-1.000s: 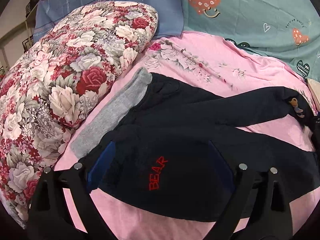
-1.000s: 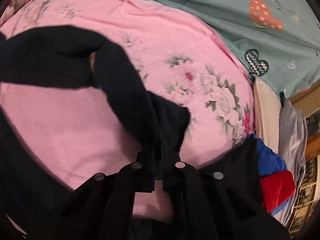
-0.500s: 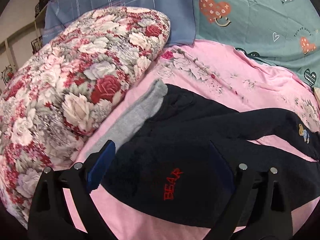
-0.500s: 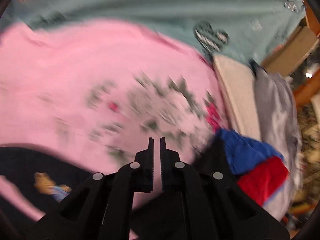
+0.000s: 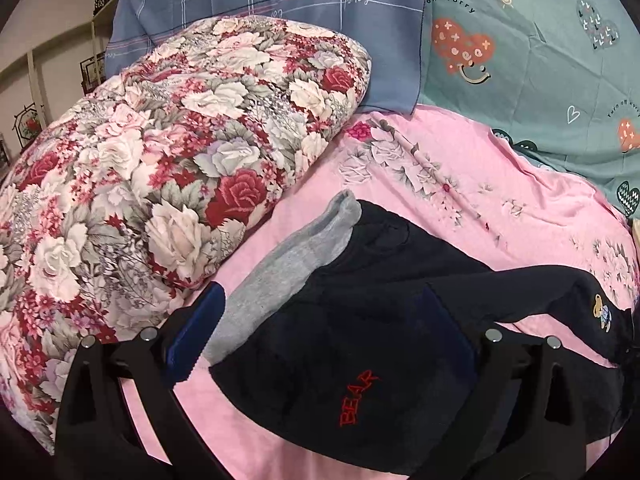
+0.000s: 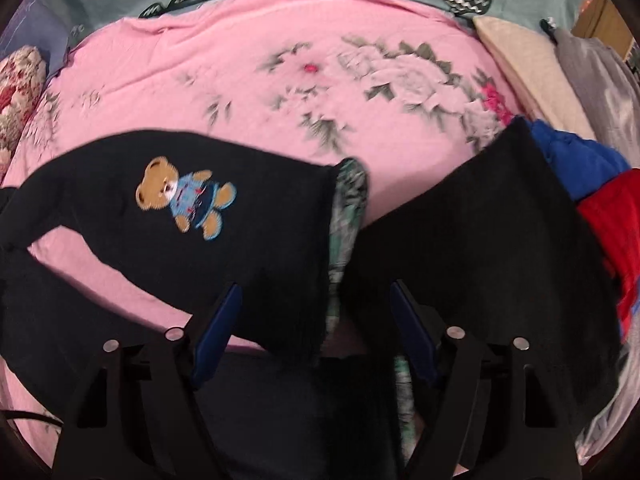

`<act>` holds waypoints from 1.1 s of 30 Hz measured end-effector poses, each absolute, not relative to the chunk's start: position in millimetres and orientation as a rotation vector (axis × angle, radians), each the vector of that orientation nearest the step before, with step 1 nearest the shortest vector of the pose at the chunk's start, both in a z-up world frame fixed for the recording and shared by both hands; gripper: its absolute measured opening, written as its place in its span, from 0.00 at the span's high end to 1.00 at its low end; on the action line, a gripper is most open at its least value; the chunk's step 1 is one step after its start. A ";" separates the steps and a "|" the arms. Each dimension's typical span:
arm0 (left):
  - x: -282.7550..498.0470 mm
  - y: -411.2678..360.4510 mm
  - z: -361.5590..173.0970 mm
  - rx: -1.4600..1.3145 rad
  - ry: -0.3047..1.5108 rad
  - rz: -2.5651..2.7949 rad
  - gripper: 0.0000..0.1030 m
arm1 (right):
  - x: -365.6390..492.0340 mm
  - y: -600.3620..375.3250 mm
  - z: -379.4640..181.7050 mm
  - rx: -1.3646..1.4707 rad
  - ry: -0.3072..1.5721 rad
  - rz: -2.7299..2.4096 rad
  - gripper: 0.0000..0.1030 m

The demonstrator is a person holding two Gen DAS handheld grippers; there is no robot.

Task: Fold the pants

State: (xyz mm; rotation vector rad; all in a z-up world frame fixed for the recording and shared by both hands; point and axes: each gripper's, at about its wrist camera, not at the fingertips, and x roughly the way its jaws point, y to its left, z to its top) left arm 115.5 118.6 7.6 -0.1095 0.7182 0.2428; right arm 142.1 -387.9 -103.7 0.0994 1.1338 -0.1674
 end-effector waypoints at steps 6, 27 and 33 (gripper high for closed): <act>109.0 130.7 20.2 -0.106 0.691 0.285 0.04 | 133.1 -405.5 -59.5 0.111 0.985 -0.228 0.94; 231.0 146.4 -40.0 -0.093 0.902 0.241 0.04 | 109.5 -374.3 -16.6 0.413 0.773 -0.148 0.30; 251.1 146.5 -47.7 -0.113 0.905 0.178 0.16 | 124.8 -378.4 -32.9 0.405 0.837 -0.217 0.30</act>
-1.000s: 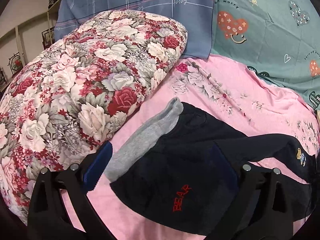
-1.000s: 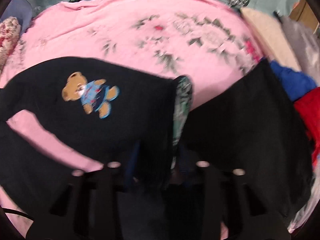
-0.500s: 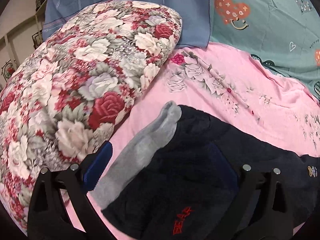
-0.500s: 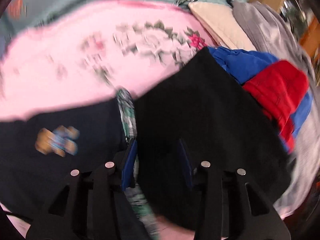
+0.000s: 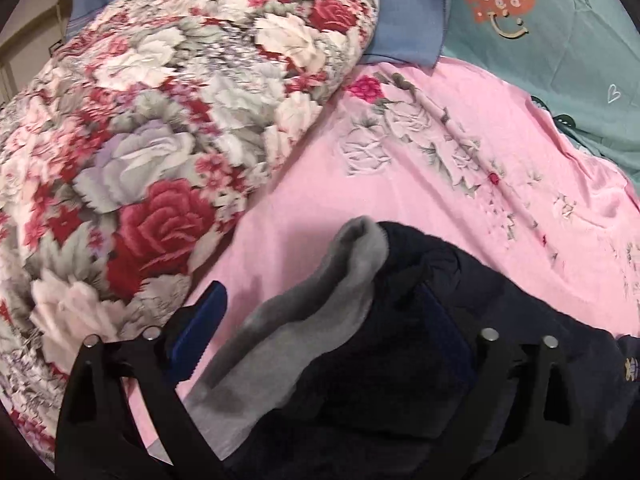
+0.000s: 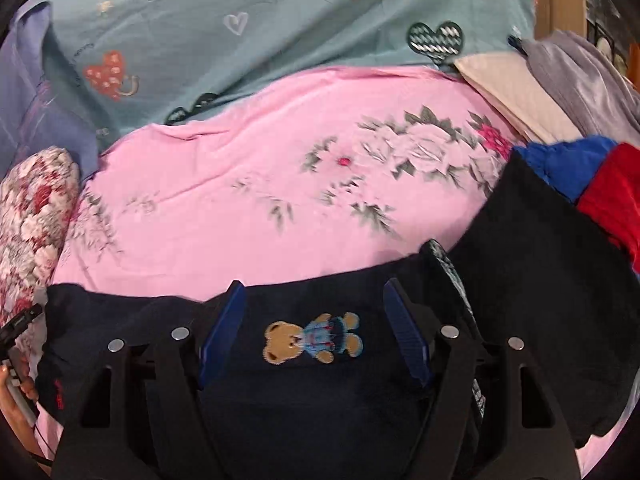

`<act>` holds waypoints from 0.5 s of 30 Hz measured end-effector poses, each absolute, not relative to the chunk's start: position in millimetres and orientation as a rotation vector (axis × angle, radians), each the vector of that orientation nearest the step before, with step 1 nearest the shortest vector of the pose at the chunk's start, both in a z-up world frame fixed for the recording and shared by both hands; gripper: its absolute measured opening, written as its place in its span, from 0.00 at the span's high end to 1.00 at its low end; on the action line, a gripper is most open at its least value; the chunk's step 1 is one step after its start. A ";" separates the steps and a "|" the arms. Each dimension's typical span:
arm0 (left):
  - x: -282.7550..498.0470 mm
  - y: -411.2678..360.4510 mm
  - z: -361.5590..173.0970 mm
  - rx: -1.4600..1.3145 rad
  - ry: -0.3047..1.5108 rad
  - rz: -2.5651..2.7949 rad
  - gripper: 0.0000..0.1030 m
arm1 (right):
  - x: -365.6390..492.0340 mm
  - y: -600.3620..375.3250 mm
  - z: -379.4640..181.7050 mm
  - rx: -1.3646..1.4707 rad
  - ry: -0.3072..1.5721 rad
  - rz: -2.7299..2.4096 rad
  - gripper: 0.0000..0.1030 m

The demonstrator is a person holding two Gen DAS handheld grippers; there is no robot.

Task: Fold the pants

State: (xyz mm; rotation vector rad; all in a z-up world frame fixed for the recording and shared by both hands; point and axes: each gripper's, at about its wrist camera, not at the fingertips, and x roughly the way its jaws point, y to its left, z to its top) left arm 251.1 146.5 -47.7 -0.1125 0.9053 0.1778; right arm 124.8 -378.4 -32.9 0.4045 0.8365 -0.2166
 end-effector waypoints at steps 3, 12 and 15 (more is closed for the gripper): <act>267.3 135.7 -56.7 -0.114 0.961 0.138 0.73 | 121.6 -394.1 -42.7 0.483 0.858 -0.254 0.30; 264.7 125.4 -26.8 0.020 0.810 0.318 0.92 | 119.8 -402.1 -44.9 0.427 0.880 -0.314 0.30; 264.8 153.5 6.2 -0.060 0.716 0.397 0.92 | 129.3 -400.7 -45.1 0.381 0.899 -0.303 0.30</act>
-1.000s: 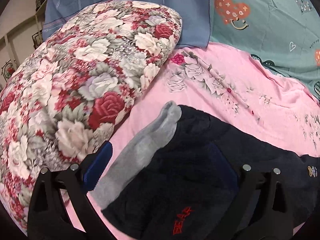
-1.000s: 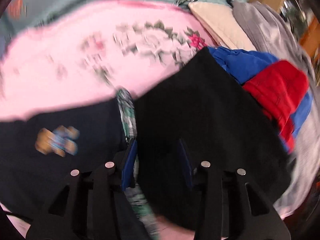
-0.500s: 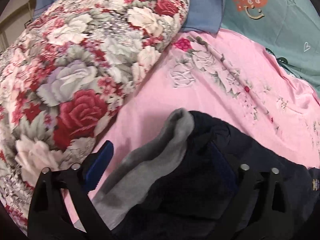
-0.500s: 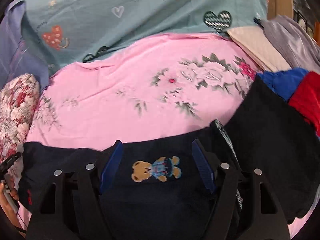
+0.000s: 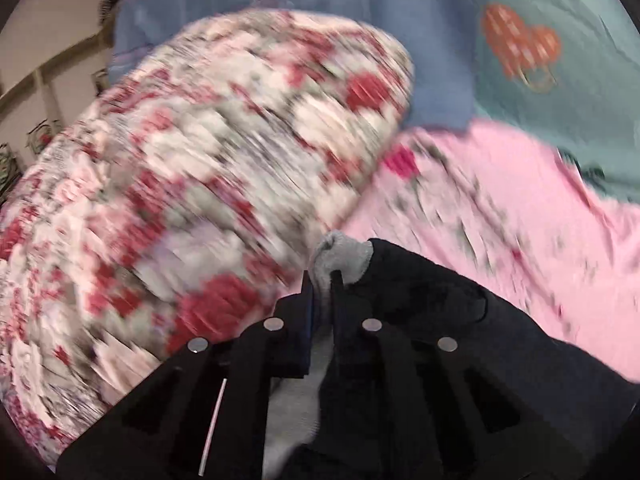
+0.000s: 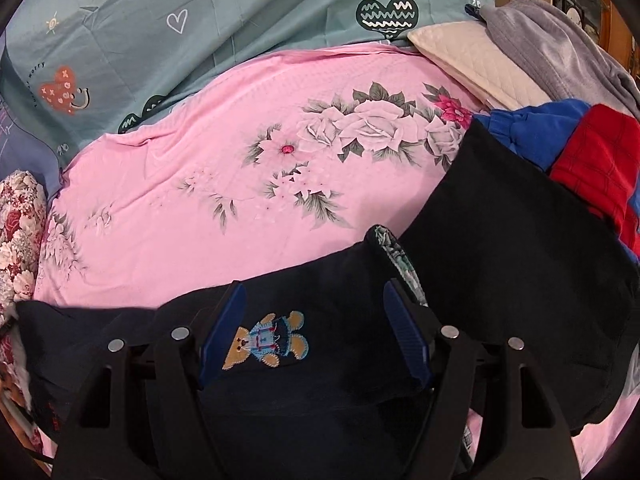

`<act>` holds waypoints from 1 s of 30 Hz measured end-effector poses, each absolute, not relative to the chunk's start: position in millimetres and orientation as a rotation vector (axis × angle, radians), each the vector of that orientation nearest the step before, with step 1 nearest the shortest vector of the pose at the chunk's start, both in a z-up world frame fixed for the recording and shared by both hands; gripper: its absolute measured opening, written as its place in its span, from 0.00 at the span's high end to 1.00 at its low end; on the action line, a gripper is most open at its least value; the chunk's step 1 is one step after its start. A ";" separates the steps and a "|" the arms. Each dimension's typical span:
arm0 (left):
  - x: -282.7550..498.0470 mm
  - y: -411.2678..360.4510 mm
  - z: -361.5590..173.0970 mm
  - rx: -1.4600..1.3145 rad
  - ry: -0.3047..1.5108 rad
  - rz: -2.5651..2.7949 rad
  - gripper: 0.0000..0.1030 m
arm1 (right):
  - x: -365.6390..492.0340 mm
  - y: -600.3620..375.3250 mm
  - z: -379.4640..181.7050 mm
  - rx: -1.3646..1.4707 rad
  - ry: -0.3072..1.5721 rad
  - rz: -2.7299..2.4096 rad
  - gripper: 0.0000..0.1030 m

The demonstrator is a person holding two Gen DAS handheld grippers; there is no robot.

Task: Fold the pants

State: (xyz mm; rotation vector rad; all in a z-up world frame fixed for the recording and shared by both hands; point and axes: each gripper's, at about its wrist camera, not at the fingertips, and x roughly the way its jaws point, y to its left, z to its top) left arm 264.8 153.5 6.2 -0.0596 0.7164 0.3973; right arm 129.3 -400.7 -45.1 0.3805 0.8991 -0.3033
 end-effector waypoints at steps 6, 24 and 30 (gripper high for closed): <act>293.0 168.2 -38.8 -0.010 0.855 0.466 0.88 | 159.7 -407.3 -77.1 0.344 1.060 -0.222 0.30; 258.3 185.1 -14.9 -0.101 0.698 0.551 0.96 | 175.0 -420.3 -40.8 0.302 0.827 -0.203 0.89; 273.1 190.2 -23.3 -0.145 0.786 0.507 0.92 | 224.7 -437.7 -47.9 0.271 0.881 -0.238 0.86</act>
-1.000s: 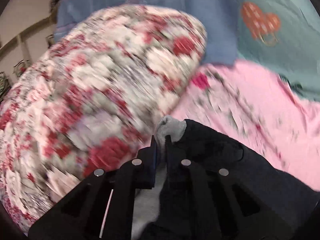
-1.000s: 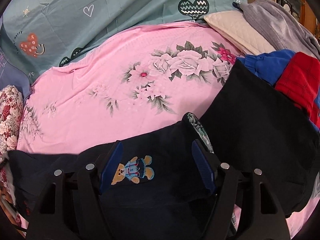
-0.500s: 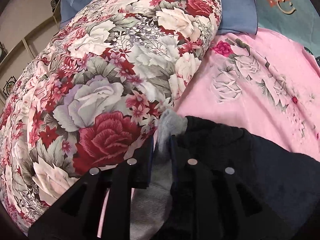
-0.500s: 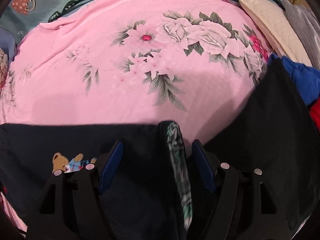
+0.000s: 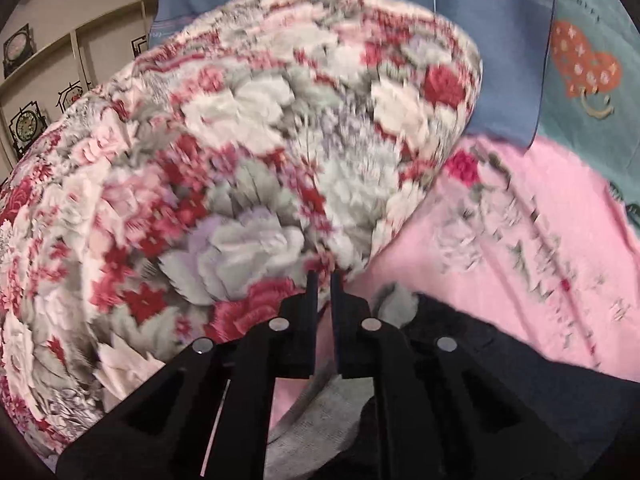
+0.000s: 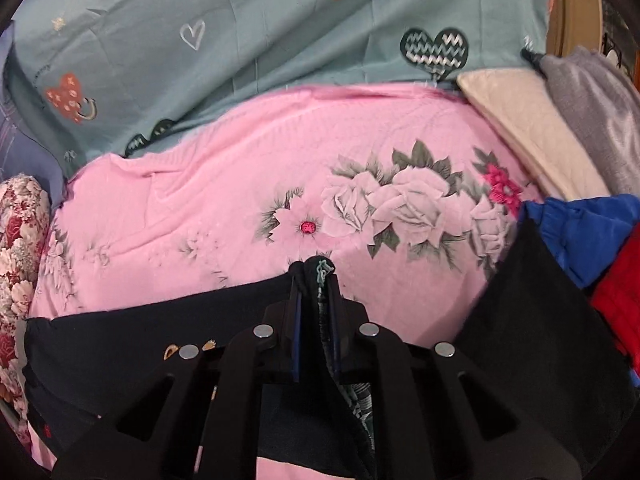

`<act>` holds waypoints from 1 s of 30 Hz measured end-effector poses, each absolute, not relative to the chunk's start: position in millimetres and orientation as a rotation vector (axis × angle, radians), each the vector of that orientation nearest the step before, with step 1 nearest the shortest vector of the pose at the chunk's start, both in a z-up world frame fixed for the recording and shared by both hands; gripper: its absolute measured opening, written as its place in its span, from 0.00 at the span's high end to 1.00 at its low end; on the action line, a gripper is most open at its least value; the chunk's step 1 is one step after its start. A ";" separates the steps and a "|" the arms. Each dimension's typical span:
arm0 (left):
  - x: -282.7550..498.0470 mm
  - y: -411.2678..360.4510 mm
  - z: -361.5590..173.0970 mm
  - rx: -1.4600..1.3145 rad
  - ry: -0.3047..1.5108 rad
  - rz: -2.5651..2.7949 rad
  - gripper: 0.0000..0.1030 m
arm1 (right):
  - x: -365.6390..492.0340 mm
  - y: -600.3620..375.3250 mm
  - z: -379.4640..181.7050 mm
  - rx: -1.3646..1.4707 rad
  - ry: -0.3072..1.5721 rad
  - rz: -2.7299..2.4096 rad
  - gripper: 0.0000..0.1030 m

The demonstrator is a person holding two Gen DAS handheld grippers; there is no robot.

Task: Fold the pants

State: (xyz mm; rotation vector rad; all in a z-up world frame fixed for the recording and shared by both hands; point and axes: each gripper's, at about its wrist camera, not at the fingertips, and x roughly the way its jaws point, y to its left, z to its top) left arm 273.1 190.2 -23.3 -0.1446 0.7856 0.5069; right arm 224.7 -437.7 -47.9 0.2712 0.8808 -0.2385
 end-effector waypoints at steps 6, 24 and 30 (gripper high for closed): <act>269.5 169.7 -41.5 -0.052 0.818 0.418 0.55 | 238.4 -439.2 -86.7 0.074 0.972 -0.512 0.51; 303.6 176.5 -79.4 -0.164 0.984 0.318 0.51 | 223.5 -273.8 -48.2 0.125 0.938 0.200 0.39; 298.2 152.2 -65.9 -0.034 0.933 0.305 0.78 | 283.8 -162.7 -48.1 -0.054 0.952 0.462 0.40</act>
